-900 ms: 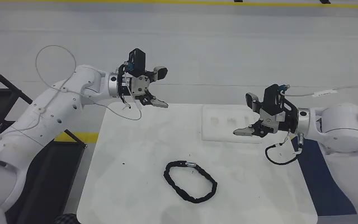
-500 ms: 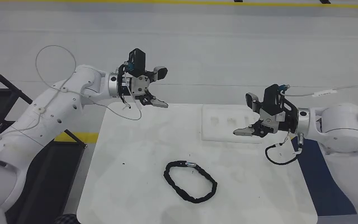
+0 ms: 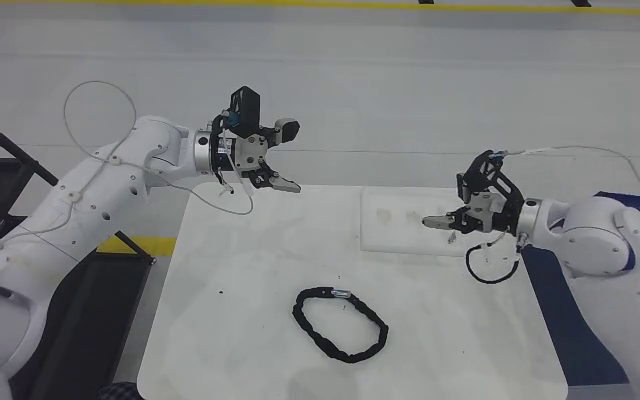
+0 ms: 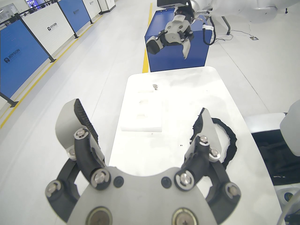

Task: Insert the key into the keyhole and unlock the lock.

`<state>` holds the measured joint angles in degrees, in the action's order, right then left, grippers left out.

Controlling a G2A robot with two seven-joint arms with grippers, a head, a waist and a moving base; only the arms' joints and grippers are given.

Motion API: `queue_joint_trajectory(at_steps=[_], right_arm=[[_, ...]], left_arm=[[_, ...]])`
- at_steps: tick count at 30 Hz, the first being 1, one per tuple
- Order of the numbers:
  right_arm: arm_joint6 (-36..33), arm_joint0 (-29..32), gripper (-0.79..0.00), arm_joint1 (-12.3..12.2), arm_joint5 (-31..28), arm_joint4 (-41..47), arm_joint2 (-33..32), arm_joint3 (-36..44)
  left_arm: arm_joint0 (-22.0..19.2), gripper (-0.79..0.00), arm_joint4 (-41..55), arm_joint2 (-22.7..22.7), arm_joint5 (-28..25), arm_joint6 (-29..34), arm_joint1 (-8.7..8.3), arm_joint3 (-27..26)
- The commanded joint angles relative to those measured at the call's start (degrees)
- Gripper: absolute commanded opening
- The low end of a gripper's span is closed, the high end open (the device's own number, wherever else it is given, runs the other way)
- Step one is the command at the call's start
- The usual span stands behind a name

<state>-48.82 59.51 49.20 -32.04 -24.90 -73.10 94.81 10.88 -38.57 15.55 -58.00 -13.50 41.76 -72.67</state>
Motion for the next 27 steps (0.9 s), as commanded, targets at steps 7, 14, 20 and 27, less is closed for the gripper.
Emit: queue_joint_trajectory(at_steps=[7,14,20,27], right_arm=[[-0.9,-3.9,0.000,1.5,9.8,-2.2,6.1,-11.6],[-2.6,-8.7,0.000,3.4,14.3,-4.3,12.5,-21.7],[-5.9,-13.5,0.000,5.8,16.8,-1.6,17.9,-31.6],[-6.6,-17.5,0.000,8.1,16.1,0.3,21.7,-40.0]], left_arm=[[0.0,0.000,0.0,0.0,0.0,0.0,0.00,0.0],[0.0,0.000,0.0,0.0,0.0,0.0,0.00,0.0],[0.0,0.000,0.0,0.0,0.0,0.0,0.00,0.0],[0.0,0.000,0.0,0.0,0.0,0.0,0.00,0.0]])
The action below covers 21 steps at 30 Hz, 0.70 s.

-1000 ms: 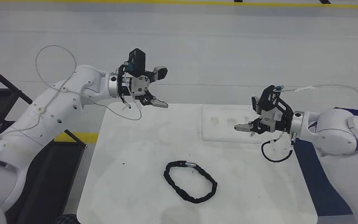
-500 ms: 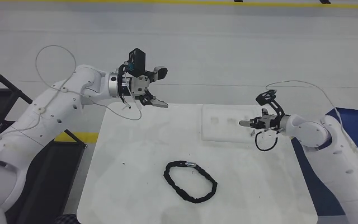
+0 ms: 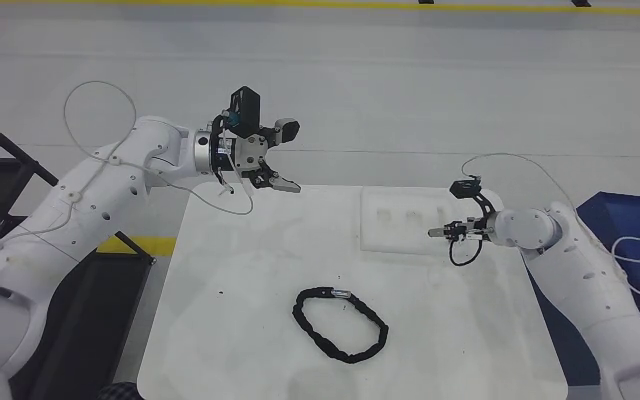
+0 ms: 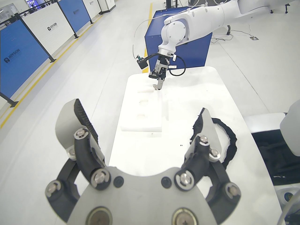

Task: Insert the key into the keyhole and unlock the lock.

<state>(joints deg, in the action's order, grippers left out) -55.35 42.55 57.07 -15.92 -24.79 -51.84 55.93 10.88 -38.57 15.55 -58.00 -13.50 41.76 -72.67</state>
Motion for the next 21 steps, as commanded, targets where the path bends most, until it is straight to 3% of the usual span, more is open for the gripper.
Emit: queue_joint_trajectory(at_steps=[1,5,8,13,15,17,21], right_arm=[[-0.3,-1.1,0.000,0.6,-0.1,0.3,1.0,-2.1],[-1.7,-3.2,-0.003,1.8,0.0,1.0,2.7,-5.3],[-2.4,-4.3,-0.132,2.5,0.4,0.9,3.7,-6.7],[-3.3,-5.4,-0.262,3.4,1.5,0.4,4.9,-8.6],[-3.7,-5.8,-0.351,3.7,2.1,0.1,5.3,-9.1],[-3.9,-6.1,-0.394,3.9,2.6,-0.3,5.7,-9.6],[-4.1,-6.7,-0.400,4.3,3.4,-1.2,6.2,-10.5]], left_arm=[[0.0,0.000,0.0,0.0,0.0,0.0,0.00,0.0],[0.0,0.000,0.0,0.0,0.0,0.0,0.00,0.0],[0.0,0.000,0.0,0.0,0.0,0.0,0.00,0.0],[0.0,0.000,0.0,0.0,0.0,0.0,0.00,0.0],[0.0,0.000,0.0,0.0,0.0,0.0,0.00,0.0],[0.0,0.000,0.0,0.0,0.0,0.0,0.00,0.0],[0.0,0.000,0.0,0.0,0.0,0.0,0.00,0.0]])
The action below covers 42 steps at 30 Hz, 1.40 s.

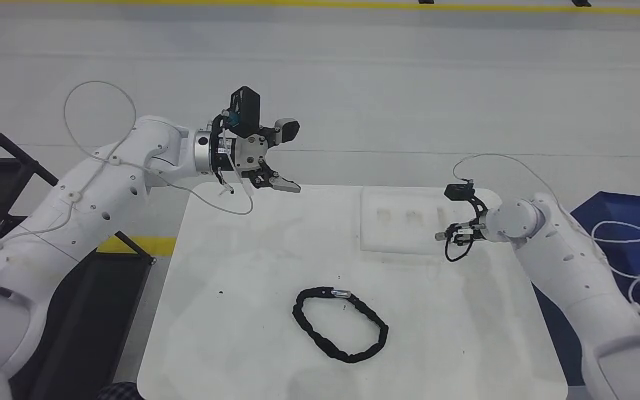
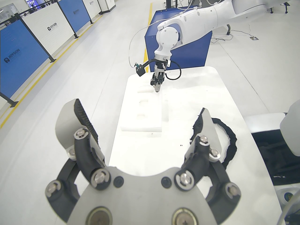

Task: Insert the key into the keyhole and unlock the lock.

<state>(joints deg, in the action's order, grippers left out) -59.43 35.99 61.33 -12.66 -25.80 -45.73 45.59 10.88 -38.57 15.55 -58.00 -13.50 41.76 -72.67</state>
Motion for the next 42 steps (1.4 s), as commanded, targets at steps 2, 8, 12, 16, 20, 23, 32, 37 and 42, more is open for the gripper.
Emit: queue_joint_trajectory(at_steps=[2,8,12,16,20,23,32,37,42], right_arm=[[-0.3,-0.2,-0.409,0.3,0.6,-0.6,0.4,-0.7],[0.3,-0.7,-0.474,1.0,2.1,-2.1,1.3,-2.2],[1.8,-0.9,-0.613,1.4,3.4,-3.2,1.6,-3.2],[2.1,-1.1,-0.680,1.8,3.3,-3.6,1.8,-4.1],[2.4,-1.2,-0.733,2.2,3.7,-4.0,2.0,-4.8],[2.8,-1.5,-0.785,2.5,4.3,-4.8,2.3,-5.2],[0.5,-2.3,-0.785,2.1,4.5,-8.3,1.7,-1.1],[-1.5,-1.5,-0.785,0.8,5.5,-10.4,-0.3,4.3],[-3.1,1.2,-0.785,-1.2,3.9,-8.6,-4.9,13.1]], left_arm=[[0.0,0.000,0.0,0.0,0.0,0.0,0.00,0.0],[0.0,0.000,0.0,0.0,0.0,0.0,0.00,0.0],[0.0,0.000,0.0,0.0,0.0,0.0,0.00,0.0],[0.0,0.000,0.0,0.0,0.0,0.0,0.00,0.0],[0.0,0.000,0.0,0.0,0.0,0.0,0.00,0.0],[0.0,0.000,0.0,0.0,0.0,0.0,0.00,0.0],[0.0,0.000,0.0,0.0,0.0,0.0,0.00,0.0],[0.0,0.000,0.0,0.0,0.0,0.0,0.00,0.0],[0.0,0.000,0.0,0.0,0.0,0.0,0.00,0.0]])
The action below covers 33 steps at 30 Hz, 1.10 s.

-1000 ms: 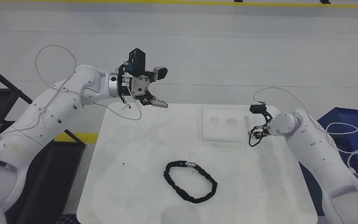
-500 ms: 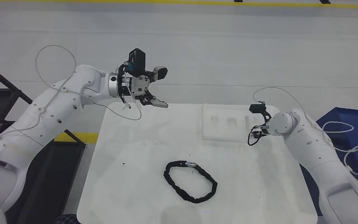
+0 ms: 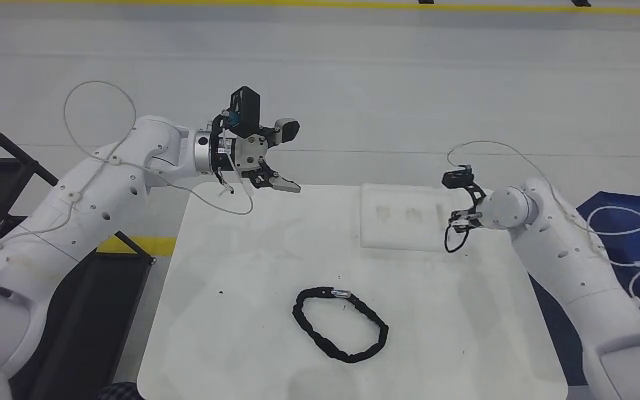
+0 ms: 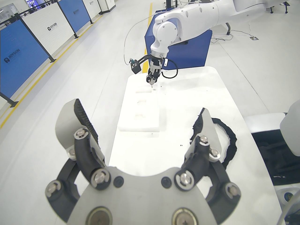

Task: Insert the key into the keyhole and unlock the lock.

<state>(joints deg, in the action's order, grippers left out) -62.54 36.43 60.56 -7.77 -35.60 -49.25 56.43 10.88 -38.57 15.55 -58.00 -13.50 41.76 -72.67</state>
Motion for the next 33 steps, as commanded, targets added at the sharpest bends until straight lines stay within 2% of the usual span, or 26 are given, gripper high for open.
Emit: queue_joint_trajectory(at_steps=[1,9,15,24,33], right_arm=[[0.5,1.6,-0.785,-1.0,-2.3,1.8,-2.8,4.3],[-0.2,12.5,-0.785,-5.1,-5.7,10.1,-16.0,24.3],[-0.8,20.6,-0.785,-7.0,-7.0,17.8,-24.5,37.2],[-1.9,26.1,-0.785,-8.2,-8.5,22.4,-30.5,47.3],[-0.6,28.3,-0.785,-8.7,-8.5,23.9,-33.1,49.7]], left_arm=[[0.0,0.000,0.0,0.0,0.0,0.0,0.00,0.0],[0.0,0.000,0.0,0.0,0.0,0.0,0.00,0.0],[0.0,0.000,0.0,0.0,0.0,0.0,0.00,0.0],[0.0,0.000,0.0,0.0,0.0,0.0,0.00,0.0],[0.0,0.000,0.0,0.0,0.0,0.0,0.00,0.0]])
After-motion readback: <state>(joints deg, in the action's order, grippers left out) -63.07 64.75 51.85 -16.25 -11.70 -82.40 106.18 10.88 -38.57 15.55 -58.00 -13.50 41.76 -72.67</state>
